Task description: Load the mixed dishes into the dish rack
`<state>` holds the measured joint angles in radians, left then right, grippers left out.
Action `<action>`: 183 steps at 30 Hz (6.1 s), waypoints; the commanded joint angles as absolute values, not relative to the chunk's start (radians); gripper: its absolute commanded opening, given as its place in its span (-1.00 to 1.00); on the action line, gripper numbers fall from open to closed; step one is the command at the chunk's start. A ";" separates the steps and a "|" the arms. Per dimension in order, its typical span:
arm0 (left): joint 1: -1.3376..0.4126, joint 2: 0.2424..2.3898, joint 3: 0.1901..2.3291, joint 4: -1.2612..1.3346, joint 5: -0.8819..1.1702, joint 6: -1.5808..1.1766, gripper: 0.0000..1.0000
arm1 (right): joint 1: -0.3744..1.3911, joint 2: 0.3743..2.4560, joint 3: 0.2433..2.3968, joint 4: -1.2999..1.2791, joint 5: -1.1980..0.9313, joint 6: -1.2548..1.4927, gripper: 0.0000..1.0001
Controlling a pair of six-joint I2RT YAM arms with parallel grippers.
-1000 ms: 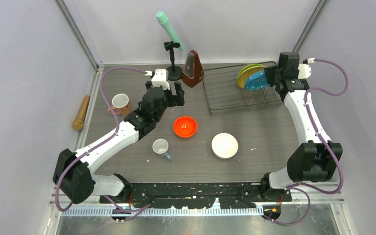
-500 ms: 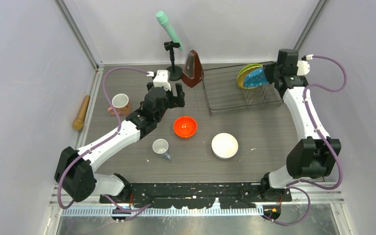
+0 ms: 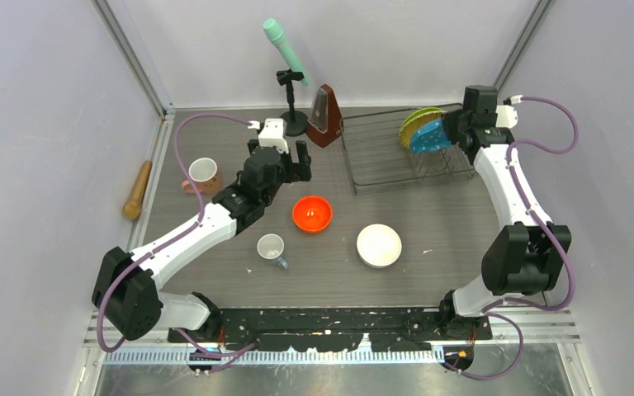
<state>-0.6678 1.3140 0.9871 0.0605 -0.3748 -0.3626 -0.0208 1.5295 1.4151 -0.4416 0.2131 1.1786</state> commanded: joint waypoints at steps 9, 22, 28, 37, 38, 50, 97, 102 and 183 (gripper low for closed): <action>-0.670 1.304 1.014 0.054 -0.392 -0.368 0.77 | -0.023 1.583 1.420 -0.296 0.260 1.196 -0.88; -0.670 1.303 1.014 0.041 -0.397 -0.367 0.77 | -0.022 1.599 1.466 -0.336 0.243 1.190 0.67; -0.670 1.322 1.036 0.006 -0.370 -0.385 0.79 | -0.023 1.604 1.519 -0.366 0.228 1.164 0.67; -0.647 1.332 1.063 -0.099 -0.306 -0.418 0.83 | -0.021 1.565 1.533 -0.443 0.097 1.090 0.67; -0.640 1.333 1.067 -0.118 -0.288 -0.425 0.83 | -0.019 1.558 1.533 -0.455 0.072 1.080 0.67; -0.594 1.334 1.048 -0.336 -0.039 -0.423 0.60 | 0.152 1.446 1.430 -0.709 -0.057 0.847 0.65; -0.377 1.391 0.991 -0.094 0.494 -0.689 -1.00 | 0.414 1.266 1.096 -0.310 -0.529 0.627 0.87; -0.370 1.368 0.979 0.006 0.609 -0.795 -1.00 | 0.414 1.278 1.052 -0.119 -0.645 0.741 0.95; -0.666 1.898 1.500 -0.161 -0.096 -0.819 0.40 | 0.352 1.501 1.626 -0.532 0.175 0.027 -0.99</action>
